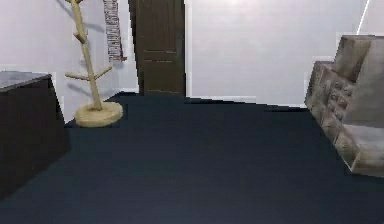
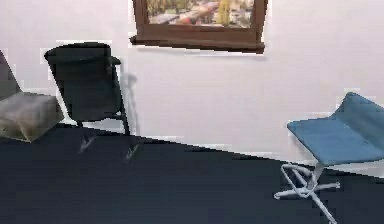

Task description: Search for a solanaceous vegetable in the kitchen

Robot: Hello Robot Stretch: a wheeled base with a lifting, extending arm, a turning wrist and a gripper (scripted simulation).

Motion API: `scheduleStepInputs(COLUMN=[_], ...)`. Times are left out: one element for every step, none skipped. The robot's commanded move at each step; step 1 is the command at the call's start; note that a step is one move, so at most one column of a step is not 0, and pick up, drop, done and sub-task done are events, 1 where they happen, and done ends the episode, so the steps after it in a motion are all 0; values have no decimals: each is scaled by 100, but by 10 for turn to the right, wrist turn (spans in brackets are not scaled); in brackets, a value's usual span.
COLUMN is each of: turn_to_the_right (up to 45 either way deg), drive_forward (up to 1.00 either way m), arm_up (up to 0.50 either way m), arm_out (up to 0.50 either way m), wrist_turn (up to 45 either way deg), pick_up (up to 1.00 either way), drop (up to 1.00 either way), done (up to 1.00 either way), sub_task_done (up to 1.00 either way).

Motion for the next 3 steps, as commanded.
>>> scheduleStepInputs(turn_to_the_right=[-330, 0, -390], drive_forward=[0, 45, 0], arm_up=[0, 0, 0], arm_out=[0, 0, 0], wrist_turn=[0, 0, 0], pick_up=[0, 0, 0], drop=[0, 0, 0], done=[0, 0, 0], sub_task_done=[0, 0, 0])
